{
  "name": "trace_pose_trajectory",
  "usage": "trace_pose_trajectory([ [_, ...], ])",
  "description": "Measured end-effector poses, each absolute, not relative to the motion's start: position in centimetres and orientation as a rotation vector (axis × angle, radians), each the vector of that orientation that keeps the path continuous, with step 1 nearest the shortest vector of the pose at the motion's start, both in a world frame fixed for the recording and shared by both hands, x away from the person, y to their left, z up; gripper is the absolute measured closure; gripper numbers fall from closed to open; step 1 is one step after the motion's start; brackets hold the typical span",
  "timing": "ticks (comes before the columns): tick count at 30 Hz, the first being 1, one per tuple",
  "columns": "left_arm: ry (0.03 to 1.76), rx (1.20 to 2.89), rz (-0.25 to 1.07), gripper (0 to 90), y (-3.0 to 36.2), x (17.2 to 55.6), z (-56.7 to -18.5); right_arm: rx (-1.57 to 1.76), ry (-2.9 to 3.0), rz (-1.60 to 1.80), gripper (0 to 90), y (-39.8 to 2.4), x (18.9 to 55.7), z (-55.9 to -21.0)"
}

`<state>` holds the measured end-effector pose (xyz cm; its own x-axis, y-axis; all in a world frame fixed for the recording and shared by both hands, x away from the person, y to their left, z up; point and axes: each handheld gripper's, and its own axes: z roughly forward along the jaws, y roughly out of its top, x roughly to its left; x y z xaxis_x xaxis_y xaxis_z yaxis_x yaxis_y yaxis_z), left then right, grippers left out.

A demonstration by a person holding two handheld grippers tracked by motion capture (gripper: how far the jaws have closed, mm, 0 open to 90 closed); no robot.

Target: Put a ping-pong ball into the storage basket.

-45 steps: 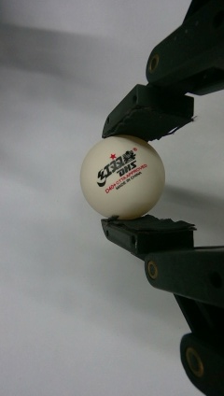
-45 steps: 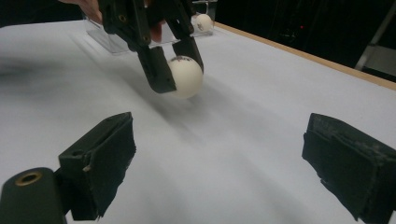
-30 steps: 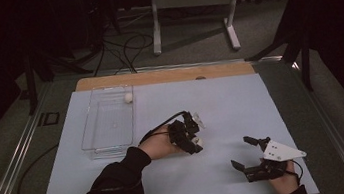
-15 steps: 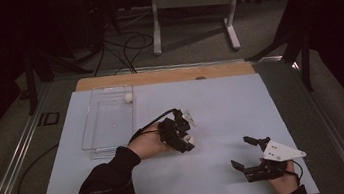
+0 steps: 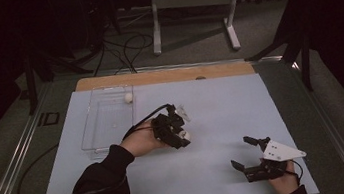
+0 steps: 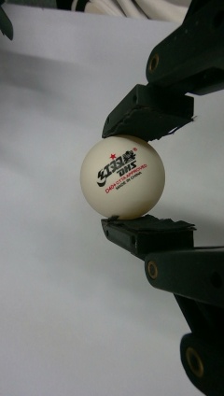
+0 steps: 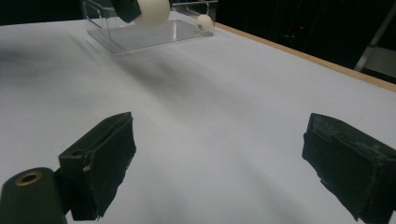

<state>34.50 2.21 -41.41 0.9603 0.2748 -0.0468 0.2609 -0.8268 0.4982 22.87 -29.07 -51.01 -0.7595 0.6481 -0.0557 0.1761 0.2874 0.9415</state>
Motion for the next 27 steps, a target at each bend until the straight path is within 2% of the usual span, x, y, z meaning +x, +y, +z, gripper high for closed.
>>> trace_pose_trajectory([
  [27,0.442,2.547,0.103,52.5,5.6,35.2,-38.0,0.741,2.129,1.476,9.2,-29.1,22.9,-51.0],
])
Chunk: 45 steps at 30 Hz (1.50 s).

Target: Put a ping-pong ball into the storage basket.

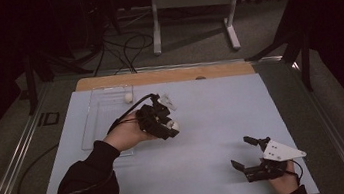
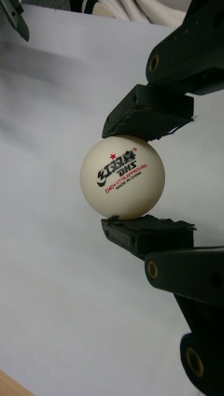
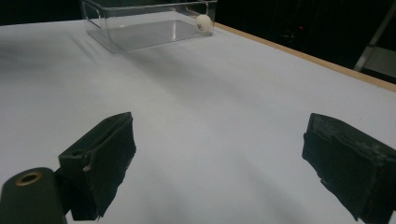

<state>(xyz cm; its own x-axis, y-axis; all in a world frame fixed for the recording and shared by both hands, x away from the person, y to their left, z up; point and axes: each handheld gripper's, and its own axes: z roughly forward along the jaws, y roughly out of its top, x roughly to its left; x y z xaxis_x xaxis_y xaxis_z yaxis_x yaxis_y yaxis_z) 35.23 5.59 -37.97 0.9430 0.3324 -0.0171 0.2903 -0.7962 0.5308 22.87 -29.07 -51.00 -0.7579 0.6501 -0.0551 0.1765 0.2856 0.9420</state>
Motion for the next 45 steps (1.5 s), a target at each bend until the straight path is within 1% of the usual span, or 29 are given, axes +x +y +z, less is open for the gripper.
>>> trace_pose_trajectory([
  [32,0.552,2.476,0.186,52.4,9.8,36.2,-34.5,0.740,2.127,1.476,9.2,-29.1,22.8,-50.9],
  [45,0.670,2.406,0.250,52.5,13.1,36.6,-33.6,0.742,2.127,1.475,9.2,-29.0,22.8,-51.0],
])
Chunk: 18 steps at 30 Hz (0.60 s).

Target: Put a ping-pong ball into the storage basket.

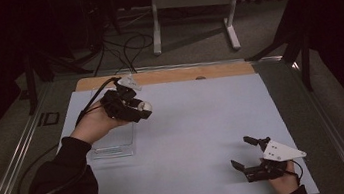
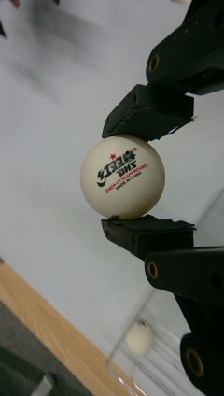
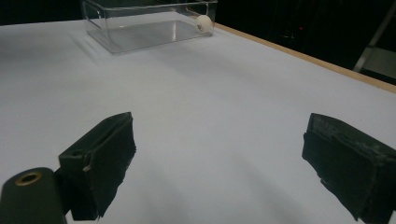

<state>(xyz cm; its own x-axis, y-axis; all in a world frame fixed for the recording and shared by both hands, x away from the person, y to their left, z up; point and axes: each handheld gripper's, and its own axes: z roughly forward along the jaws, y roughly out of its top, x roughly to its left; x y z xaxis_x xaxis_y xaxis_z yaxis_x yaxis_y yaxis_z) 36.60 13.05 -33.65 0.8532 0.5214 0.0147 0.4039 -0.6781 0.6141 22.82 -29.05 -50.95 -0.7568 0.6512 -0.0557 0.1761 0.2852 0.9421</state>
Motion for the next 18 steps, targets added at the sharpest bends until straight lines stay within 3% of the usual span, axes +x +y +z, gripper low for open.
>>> trace_pose_trajectory([
  [18,0.875,2.343,0.388,52.4,17.3,36.1,-33.8,0.738,2.126,1.473,9.2,-29.0,22.8,-50.9],
])
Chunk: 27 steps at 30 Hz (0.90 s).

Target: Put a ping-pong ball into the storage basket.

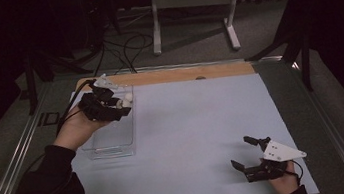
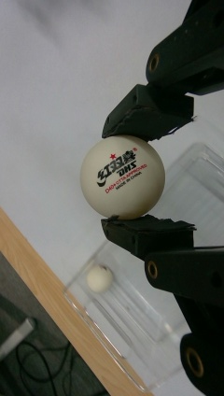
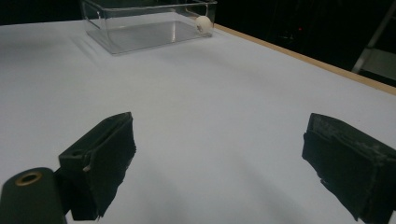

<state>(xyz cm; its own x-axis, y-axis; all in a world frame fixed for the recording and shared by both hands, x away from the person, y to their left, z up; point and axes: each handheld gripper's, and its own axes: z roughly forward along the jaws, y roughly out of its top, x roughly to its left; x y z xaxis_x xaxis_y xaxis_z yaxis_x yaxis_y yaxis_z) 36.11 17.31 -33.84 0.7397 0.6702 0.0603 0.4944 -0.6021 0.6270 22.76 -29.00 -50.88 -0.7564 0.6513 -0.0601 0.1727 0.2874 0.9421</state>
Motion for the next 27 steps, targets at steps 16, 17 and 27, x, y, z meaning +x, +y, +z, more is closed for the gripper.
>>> trace_pose_trajectory([
  [16,0.973,2.319,0.371,52.4,18.4,36.7,-36.4,0.737,2.125,1.474,9.2,-29.0,22.7,-50.8],
  [17,0.985,2.317,0.361,52.4,18.5,36.8,-36.7,0.736,2.124,1.474,9.2,-29.0,22.7,-50.8],
  [27,1.026,2.330,0.317,52.3,18.9,37.2,-38.8,0.738,2.125,1.475,9.2,-29.0,22.7,-50.8],
])
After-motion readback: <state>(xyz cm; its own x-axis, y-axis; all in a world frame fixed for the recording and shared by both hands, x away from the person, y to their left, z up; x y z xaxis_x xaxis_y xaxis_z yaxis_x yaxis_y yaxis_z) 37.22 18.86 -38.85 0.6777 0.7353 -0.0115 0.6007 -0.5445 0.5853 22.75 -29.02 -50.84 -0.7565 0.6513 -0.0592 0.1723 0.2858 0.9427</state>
